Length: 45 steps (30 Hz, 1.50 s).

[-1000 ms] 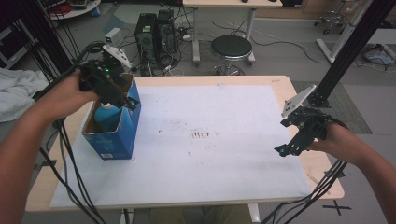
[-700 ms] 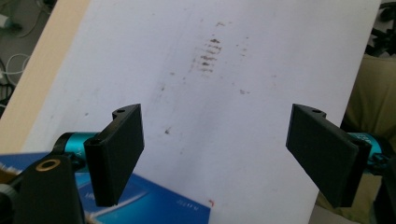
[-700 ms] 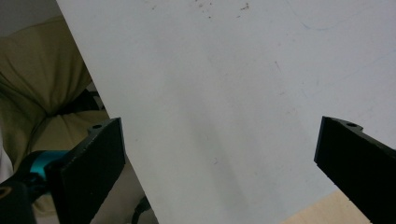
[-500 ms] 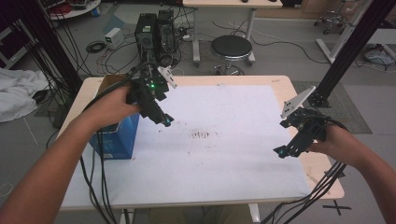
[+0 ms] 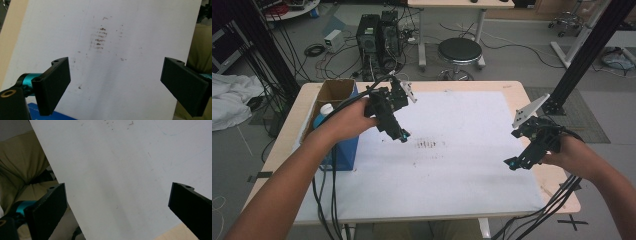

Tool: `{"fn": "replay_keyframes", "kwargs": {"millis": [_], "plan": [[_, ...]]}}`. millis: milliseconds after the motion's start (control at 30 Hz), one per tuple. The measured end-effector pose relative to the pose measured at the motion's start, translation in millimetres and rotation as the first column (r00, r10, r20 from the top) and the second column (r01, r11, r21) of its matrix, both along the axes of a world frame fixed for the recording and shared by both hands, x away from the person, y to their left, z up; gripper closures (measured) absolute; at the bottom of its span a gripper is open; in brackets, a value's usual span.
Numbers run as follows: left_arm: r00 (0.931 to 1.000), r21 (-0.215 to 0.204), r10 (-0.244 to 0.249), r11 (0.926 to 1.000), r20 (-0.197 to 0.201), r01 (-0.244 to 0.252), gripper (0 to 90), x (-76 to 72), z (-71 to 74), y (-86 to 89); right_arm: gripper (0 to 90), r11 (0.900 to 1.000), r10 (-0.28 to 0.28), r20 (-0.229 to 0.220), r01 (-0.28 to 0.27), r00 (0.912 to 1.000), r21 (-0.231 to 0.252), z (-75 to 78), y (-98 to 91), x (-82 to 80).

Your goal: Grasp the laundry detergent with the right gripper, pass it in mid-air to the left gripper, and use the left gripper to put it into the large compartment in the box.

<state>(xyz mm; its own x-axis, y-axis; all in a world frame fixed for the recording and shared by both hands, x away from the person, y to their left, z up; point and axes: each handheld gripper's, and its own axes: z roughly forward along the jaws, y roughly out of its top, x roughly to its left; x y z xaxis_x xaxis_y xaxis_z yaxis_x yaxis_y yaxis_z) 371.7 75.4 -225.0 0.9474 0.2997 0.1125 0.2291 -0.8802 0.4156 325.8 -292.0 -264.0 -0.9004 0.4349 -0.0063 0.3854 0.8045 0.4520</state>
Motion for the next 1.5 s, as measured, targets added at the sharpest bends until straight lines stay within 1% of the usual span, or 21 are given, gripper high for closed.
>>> {"fn": "replay_keyframes", "kwargs": {"millis": [67, 133, 233, 367, 433, 533, 600, 667, 833, 867, 1033, 1067, 1100, 1233, 1500], "plan": [[0.9999, -0.004, -0.013, 0.9999, 0.001, 0.013, 9.2, -1.5, -1.0, -2.5, 1.2, 1.0, -0.001, -0.001, 0.001, 1.0, -0.002, -0.5, 1.2, 1.3], [0.9998, 0.003, -0.019, 0.9998, 0.001, 0.019, 9.2, -2.6, -1.0, -5.1, 1.2, 1.0, 0.0, -0.002, 0.0, 1.0, -0.007, -0.2, 2.8, 1.9], [0.9998, 0.002, -0.018, 0.9998, 0.008, 0.018, 9.2, -3.3, -1.1, -8.7, 1.2, 0.9999, 0.004, -0.001, -0.004, 1.0, -0.01, 0.9, 4.9, 2.7], [0.9991, -0.002, -0.042, 0.9991, 0.004, 0.042, 9.2, -3.8, -0.5, -13.2, 1.2, 0.9999, 0.006, 0.004, -0.006, 1.0, -0.01, 2.2, 8.2, 4.9], [0.9987, 0.003, -0.05, 0.9987, 0.008, 0.05, 9.2, -4.0, -0.4, -15.1, 1.2, 0.9999, 0.012, 0.003, -0.012, 0.9999, -0.01, 2.1, 10.5, 6.3], [0.9984, -0.007, -0.056, 0.9984, 0.007, 0.056, 9.2, -3.7, -1.0, -17.7, 1.2, 0.9997, 0.016, 0.002, -0.016, 0.9999, -0.016, 1.9, 12.9, 9.4], [0.9978, -0.003, -0.065, 0.9979, 0.008, 0.065, 9.2, -4.9, -2.0, -19.9, 1.2, 0.9998, 0.016, 0.001, -0.016, 0.9999, -0.016, 2.5, 14.3, 11.0], [0.9963, 0.008, -0.085, 0.9963, 0.01, 0.085, 9.3, -6.6, -2.9, -22.5, 1.2, 0.9997, 0.018, 0.004, -0.018, 0.9998, -0.015, 3.1, 15.6, 12.5], [0.9943, 0.001, -0.105, 0.9944, 0.015, 0.105, 9.3, -7.5, -2.7, -27.2, 1.2, 0.9998, 0.018, 0.004, -0.018, 0.9998, -0.012, 3.4, 15.4, 16.0], [0.9942, -0.003, -0.107, 0.9943, 0.013, 0.107, 9.3, -7.0, -3.0, -28.5, 1.2, 0.9998, 0.017, 0.003, -0.017, 0.9999, -0.015, 3.1, 15.3, 16.4], [0.9932, 0.006, -0.116, 0.9932, 0.012, 0.116, 9.3, -6.1, -3.3, -32.9, 1.2, 0.9997, 0.019, 0.004, -0.019, 0.9998, -0.014, 2.4, 14.9, 17.8], [0.9936, 0.008, -0.112, 0.9937, 0.015, 0.112, 9.3, -6.2, -3.6, -33.6, 1.2, 0.9997, 0.019, 0.005, -0.019, 0.9998, -0.014, 2.3, 15.0, 17.9], [0.993, 0.01, -0.117, 0.9931, 0.014, 0.117, 9.3, -5.6, -3.6, -33.8, 1.2, 0.9996, 0.022, 0.003, -0.022, 0.9998, -0.018, 2.2, 15.2, 18.1], [0.9943, 0.005, -0.107, 0.9943, 0.011, 0.106, 9.3, -6.0, -4.2, -33.9, 1.2, 0.9996, 0.021, 0.002, -0.021, 0.9998, -0.02, 1.7, 16.1, 18.1], [0.9945, 0.011, -0.103, 0.9947, 0.018, 0.103, 9.3, -4.2, -4.4, -32.4, 1.2, 0.9996, 0.022, 0.002, -0.022, 0.9998, -0.02, 0.4, 16.3, 17.4]]}}
